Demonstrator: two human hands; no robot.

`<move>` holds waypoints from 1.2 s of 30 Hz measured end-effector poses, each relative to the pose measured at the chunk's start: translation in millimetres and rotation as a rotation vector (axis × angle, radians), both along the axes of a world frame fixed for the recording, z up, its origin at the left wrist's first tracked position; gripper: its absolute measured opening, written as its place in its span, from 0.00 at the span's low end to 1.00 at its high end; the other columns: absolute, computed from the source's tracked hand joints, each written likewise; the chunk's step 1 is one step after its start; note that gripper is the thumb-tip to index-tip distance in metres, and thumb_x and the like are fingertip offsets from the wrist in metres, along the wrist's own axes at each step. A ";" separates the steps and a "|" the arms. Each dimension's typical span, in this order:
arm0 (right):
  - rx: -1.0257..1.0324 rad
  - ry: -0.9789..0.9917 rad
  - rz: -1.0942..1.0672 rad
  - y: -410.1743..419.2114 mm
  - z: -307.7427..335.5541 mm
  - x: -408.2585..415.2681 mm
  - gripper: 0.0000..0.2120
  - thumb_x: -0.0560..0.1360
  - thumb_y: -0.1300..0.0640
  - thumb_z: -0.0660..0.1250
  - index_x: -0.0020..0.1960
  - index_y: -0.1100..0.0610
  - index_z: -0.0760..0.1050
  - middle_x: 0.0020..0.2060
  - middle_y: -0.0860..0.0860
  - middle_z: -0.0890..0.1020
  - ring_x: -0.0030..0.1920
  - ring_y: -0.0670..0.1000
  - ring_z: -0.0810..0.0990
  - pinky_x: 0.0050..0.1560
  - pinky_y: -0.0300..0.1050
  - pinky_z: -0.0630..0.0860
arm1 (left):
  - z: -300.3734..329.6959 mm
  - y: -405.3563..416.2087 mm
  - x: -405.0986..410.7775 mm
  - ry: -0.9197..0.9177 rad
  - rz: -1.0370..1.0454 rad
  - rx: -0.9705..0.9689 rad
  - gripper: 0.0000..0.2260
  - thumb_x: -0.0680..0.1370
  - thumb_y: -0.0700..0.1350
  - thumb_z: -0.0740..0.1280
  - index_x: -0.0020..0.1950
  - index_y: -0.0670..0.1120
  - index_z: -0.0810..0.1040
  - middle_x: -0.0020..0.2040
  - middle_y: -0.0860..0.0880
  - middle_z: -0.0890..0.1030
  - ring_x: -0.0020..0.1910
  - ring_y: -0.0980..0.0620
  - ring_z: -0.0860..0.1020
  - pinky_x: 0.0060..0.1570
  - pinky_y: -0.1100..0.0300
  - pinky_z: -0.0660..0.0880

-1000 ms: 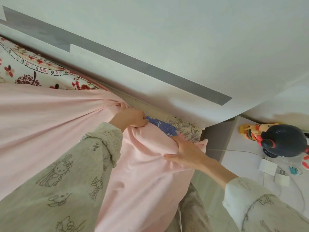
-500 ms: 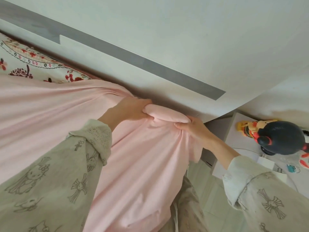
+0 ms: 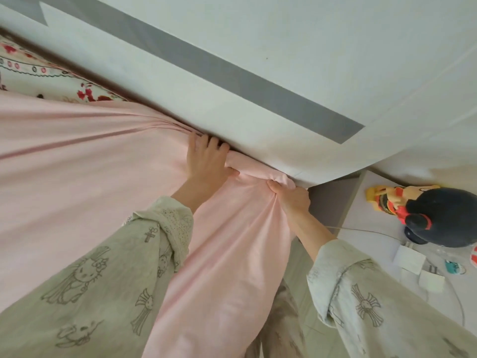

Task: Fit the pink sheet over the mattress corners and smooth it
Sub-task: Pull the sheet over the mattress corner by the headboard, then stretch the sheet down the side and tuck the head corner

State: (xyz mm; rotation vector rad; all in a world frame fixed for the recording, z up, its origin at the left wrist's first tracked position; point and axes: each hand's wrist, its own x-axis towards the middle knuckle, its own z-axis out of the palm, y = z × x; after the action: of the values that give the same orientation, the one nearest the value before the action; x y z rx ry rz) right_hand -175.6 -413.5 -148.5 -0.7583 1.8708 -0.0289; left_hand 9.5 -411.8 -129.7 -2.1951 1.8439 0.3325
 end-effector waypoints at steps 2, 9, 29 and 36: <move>-0.049 0.035 0.060 0.9 -2.6 -0.9 0.35 0.68 0.37 0.68 0.66 0.58 0.70 0.59 0.54 0.78 0.60 0.58 0.76 0.61 0.52 0.73 | 2.5 5.2 -3.6 0.035 0.047 -0.063 0.27 0.69 0.58 0.70 0.61 0.44 0.71 0.62 0.43 0.71 0.67 0.42 0.65 0.73 0.46 0.50; -0.364 0.325 0.481 35.1 27.3 -8.7 0.27 0.77 0.45 0.57 0.70 0.60 0.62 0.67 0.57 0.70 0.65 0.60 0.69 0.62 0.58 0.69 | 28.8 73.6 -2.1 0.302 0.107 -0.191 0.19 0.75 0.40 0.62 0.66 0.41 0.68 0.71 0.41 0.64 0.72 0.41 0.62 0.68 0.48 0.61; -0.853 -0.312 1.882 280.9 43.1 -15.9 0.10 0.65 0.62 0.71 0.46 0.63 0.77 0.42 0.58 0.80 0.40 0.61 0.80 0.34 0.50 0.77 | 38.5 455.3 -93.5 0.320 0.819 -0.020 0.19 0.74 0.33 0.63 0.65 0.44 0.72 0.65 0.45 0.73 0.63 0.44 0.72 0.67 0.49 0.64; -0.903 -0.305 2.149 355.7 32.5 -17.2 0.28 0.57 0.50 0.80 0.53 0.58 0.78 0.47 0.53 0.81 0.43 0.55 0.81 0.37 0.46 0.75 | 30.9 524.9 -132.4 0.156 0.817 -0.156 0.12 0.67 0.31 0.68 0.49 0.41 0.79 0.47 0.43 0.80 0.47 0.41 0.79 0.47 0.48 0.75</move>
State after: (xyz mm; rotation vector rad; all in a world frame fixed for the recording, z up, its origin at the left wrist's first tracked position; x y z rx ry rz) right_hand -192.8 -57.8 -116.0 -2.7208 -0.0949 0.3594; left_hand -122.9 113.1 -98.7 -3.0196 0.9536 0.5267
